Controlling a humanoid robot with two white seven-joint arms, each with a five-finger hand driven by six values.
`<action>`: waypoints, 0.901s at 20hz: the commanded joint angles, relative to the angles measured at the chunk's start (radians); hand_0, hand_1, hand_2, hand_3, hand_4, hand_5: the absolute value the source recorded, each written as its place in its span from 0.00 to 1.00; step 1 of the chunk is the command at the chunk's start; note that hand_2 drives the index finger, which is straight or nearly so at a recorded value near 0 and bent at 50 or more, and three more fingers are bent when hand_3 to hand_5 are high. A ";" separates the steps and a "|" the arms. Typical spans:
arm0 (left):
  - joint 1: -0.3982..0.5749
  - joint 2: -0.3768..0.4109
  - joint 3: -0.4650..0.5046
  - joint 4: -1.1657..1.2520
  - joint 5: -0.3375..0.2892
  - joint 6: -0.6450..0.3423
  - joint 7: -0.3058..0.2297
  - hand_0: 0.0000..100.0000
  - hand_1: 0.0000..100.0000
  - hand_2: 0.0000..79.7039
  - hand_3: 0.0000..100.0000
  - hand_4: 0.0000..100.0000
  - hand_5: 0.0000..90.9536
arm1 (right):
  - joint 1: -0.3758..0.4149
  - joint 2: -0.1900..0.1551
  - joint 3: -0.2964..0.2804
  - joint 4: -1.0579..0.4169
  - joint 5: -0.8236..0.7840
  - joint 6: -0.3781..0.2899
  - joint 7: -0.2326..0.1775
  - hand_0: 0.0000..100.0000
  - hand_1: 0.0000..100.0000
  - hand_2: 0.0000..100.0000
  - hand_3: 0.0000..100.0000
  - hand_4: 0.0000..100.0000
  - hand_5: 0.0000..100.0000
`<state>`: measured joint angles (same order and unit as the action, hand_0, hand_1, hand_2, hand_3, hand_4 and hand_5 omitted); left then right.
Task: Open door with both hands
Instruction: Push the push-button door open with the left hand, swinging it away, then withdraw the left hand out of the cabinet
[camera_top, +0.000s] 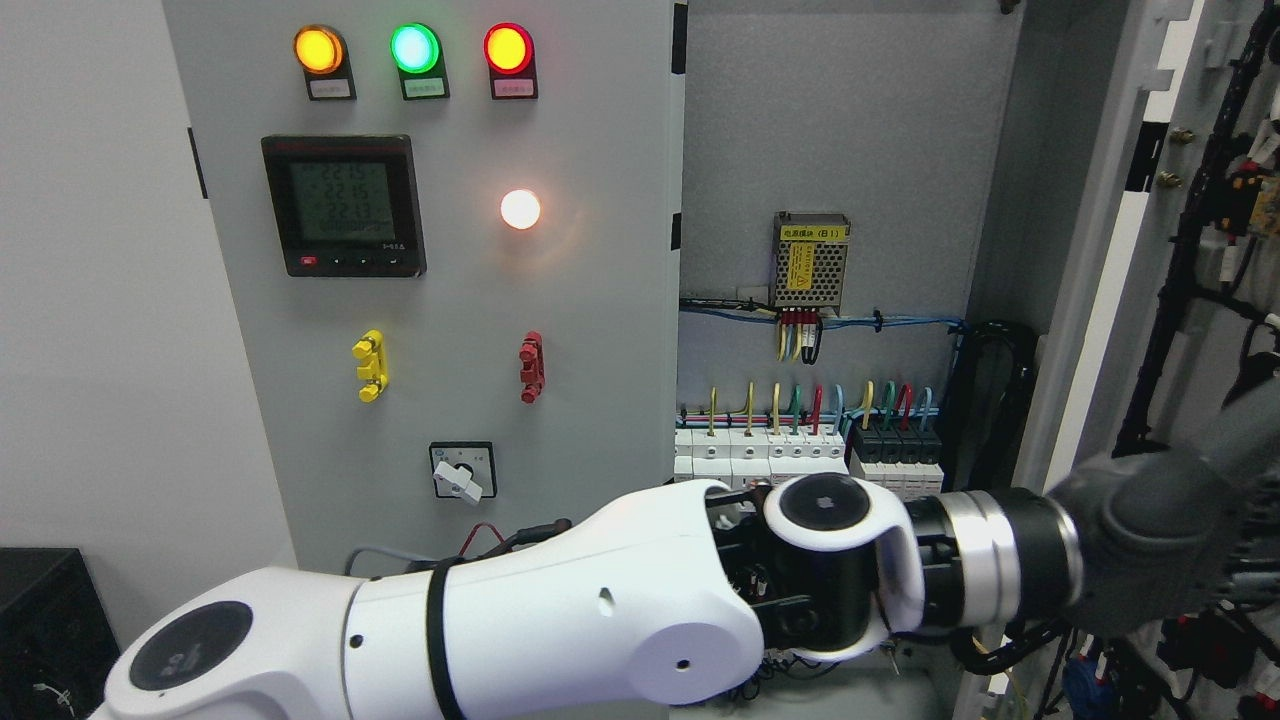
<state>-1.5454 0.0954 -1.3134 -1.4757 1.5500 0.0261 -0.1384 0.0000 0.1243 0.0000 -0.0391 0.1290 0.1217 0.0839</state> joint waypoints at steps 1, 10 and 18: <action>0.161 0.493 0.075 -0.225 -0.004 0.031 -0.018 0.00 0.00 0.00 0.00 0.00 0.00 | 0.023 0.000 -0.032 -0.001 0.000 -0.001 0.000 0.00 0.00 0.00 0.00 0.00 0.00; 0.963 0.808 0.082 -0.290 -0.684 -0.084 -0.243 0.00 0.00 0.00 0.00 0.00 0.00 | 0.023 0.000 -0.034 -0.001 0.000 -0.001 0.000 0.00 0.00 0.00 0.00 0.00 0.00; 1.528 0.631 0.248 0.466 -0.929 -0.300 -0.240 0.00 0.00 0.00 0.00 0.00 0.00 | 0.023 0.000 -0.032 0.001 0.000 -0.001 0.000 0.00 0.00 0.00 0.00 0.00 0.00</action>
<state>-0.4096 0.7070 -1.2244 -1.5585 0.7823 -0.1929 -0.3778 0.0000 0.1243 0.0000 -0.0392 0.1295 0.1224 0.0839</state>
